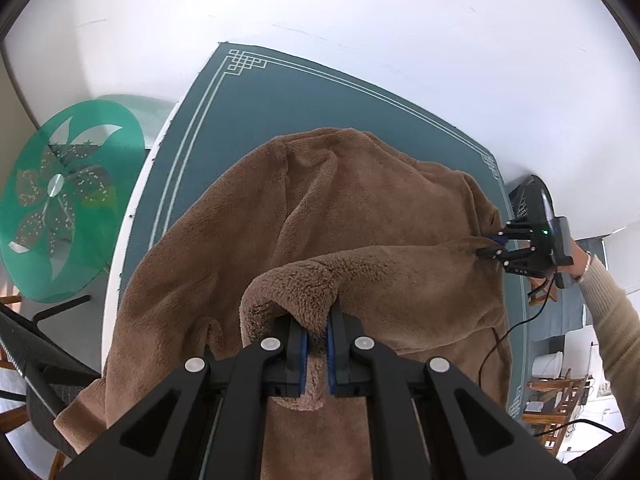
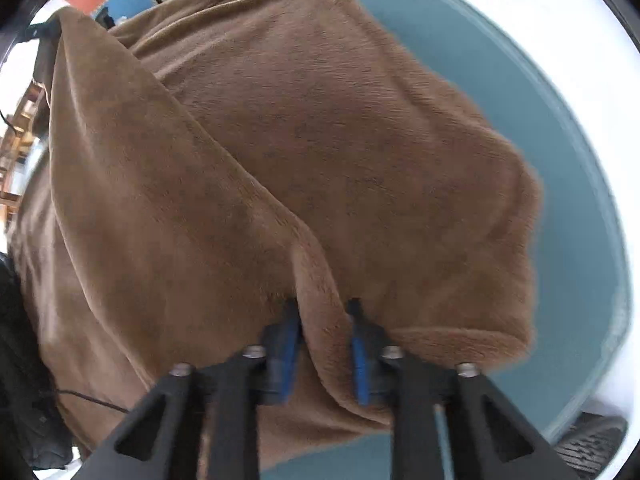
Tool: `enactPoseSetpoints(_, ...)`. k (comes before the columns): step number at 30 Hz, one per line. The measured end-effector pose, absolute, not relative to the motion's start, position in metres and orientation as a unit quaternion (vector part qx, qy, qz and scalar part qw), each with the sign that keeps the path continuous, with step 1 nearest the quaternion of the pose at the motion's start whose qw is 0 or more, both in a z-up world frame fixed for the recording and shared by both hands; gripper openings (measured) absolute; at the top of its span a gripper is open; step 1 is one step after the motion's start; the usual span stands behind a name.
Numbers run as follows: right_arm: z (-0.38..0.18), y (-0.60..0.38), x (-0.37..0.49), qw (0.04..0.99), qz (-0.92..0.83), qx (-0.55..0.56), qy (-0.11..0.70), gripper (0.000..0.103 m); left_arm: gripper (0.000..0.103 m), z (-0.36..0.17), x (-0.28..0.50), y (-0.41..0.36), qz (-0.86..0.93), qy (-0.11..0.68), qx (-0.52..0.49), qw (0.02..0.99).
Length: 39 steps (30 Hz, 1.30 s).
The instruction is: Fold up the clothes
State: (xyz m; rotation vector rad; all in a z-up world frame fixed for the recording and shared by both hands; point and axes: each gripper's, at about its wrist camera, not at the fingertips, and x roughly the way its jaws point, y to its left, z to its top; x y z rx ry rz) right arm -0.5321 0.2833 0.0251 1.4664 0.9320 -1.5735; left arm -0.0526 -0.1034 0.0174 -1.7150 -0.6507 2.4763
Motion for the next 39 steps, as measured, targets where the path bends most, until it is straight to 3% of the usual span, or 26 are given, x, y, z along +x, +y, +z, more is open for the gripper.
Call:
enactPoseSetpoints(9,0.037,0.340,-0.565,0.223,-0.719,0.558,0.350,0.013,0.008,-0.032,-0.100,-0.119,0.782,-0.243,-0.573,0.000)
enactPoseSetpoints(13,0.053,0.349,-0.562,0.212,-0.763,0.536,0.291,0.015,0.017,-0.067,-0.115,-0.131,0.762,-0.216,-0.608,-0.044)
enactPoseSetpoints(14,0.061,0.350,-0.558,0.208,-0.776,0.530,0.271,0.020,0.020,-0.072,-0.116,-0.132,0.757,-0.209,-0.617,-0.051)
enactPoseSetpoints(15,0.071,0.350,-0.553,0.210,-0.787,0.523,0.251,0.035,0.023,-0.076,-0.116,-0.132,0.754,-0.206,-0.621,-0.054)
enactPoseSetpoints(16,0.080,0.349,-0.546,0.216,-0.797,0.513,0.233,0.051,0.032,-0.078,-0.115,-0.133,0.752,-0.203,-0.625,-0.060)
enactPoseSetpoints(17,0.088,0.345,-0.536,0.225,-0.806,0.502,0.219,0.085,0.044,-0.079,-0.114,-0.134,0.751,-0.196,-0.627,-0.069)
enactPoseSetpoints(18,0.096,0.340,-0.525,0.235,-0.814,0.490,0.207,0.094,0.049,-0.080,-0.113,-0.134,0.750,-0.191,-0.628,-0.078)
enactPoseSetpoints(20,0.107,0.331,-0.505,0.247,-0.823,0.477,0.185,0.094,0.057,-0.076,-0.110,-0.135,0.751,-0.192,-0.626,-0.084)
enactPoseSetpoints(25,0.091,0.300,-0.457,0.263,-0.807,0.507,0.149,0.094,0.062,-0.056,-0.095,-0.135,0.768,-0.200,-0.600,-0.101)
enactPoseSetpoints(30,0.041,0.284,-0.418,0.235,-0.776,0.532,0.242,0.094,0.075,-0.045,-0.078,-0.112,0.785,-0.170,-0.591,-0.079)
enactPoseSetpoints(39,0.064,0.371,-0.394,0.149,-0.832,0.504,0.176,0.094,0.076,-0.081,-0.073,-0.092,0.757,-0.158,-0.631,-0.067)
